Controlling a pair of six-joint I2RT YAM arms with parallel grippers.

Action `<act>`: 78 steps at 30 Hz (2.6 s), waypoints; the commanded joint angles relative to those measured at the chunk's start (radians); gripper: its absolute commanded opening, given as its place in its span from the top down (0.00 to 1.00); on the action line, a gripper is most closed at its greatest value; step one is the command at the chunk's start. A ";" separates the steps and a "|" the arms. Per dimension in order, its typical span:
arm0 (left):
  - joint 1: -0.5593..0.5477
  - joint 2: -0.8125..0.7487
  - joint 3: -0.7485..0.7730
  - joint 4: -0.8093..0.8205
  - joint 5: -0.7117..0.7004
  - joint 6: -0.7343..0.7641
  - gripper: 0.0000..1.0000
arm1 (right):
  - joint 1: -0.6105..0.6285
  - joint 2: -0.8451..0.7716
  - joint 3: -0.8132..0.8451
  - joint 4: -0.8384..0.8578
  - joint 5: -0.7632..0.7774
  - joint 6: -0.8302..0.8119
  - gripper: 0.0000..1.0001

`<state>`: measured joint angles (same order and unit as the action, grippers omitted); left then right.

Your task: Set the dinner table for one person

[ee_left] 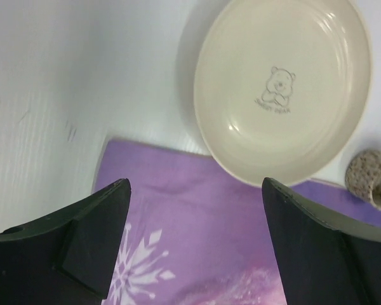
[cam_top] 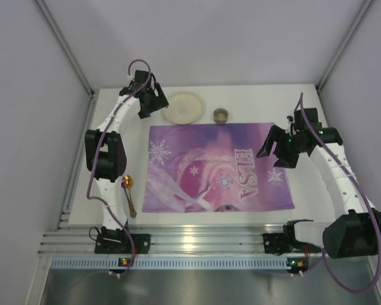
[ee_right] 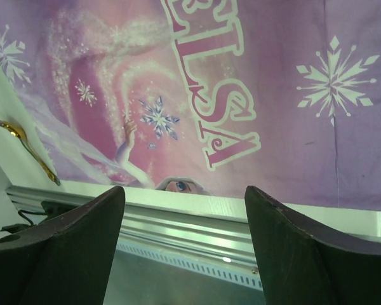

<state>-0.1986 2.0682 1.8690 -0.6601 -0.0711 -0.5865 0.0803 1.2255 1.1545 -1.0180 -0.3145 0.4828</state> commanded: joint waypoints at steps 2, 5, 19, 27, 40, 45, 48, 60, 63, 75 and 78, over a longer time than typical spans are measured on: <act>0.039 0.145 0.129 0.082 0.148 -0.029 0.11 | 0.006 -0.057 0.019 -0.077 0.067 0.020 0.23; 0.051 0.237 0.217 0.071 0.146 -0.048 0.13 | 0.003 -0.072 0.004 -0.086 0.086 0.051 0.23; 0.071 0.398 0.268 0.168 0.264 -0.101 0.40 | 0.004 -0.009 -0.015 -0.074 0.129 0.129 0.26; 0.085 0.415 0.250 0.273 0.344 -0.148 1.00 | 0.004 -0.006 -0.021 -0.096 0.143 0.106 0.26; 0.038 0.164 0.167 0.426 0.594 -0.147 1.00 | 0.004 0.005 -0.006 -0.083 0.098 0.022 0.14; -0.085 -0.009 -0.089 0.286 0.512 0.063 1.00 | 0.004 0.034 0.028 -0.065 0.091 -0.032 0.00; -0.174 -0.112 -0.270 0.243 0.439 0.117 1.00 | 0.006 0.068 0.024 -0.033 0.083 -0.056 0.00; -0.372 -0.257 -0.602 0.249 0.288 0.064 1.00 | 0.004 0.121 0.002 -0.010 0.034 -0.108 0.00; -0.377 -0.244 -0.608 0.237 0.245 0.057 1.00 | 0.004 0.124 -0.009 -0.005 0.019 -0.105 0.00; -0.384 -0.269 -0.633 0.174 0.206 0.059 0.16 | 0.044 0.395 0.340 0.133 -0.136 0.010 0.00; -0.381 -0.290 -0.585 0.113 0.194 0.060 0.15 | 0.071 0.576 0.552 0.154 -0.179 0.056 0.00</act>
<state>-0.5785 1.8496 1.2270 -0.4801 0.1509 -0.5282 0.1120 1.6558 1.5055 -0.9707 -0.4149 0.4736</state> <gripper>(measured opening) 0.849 0.996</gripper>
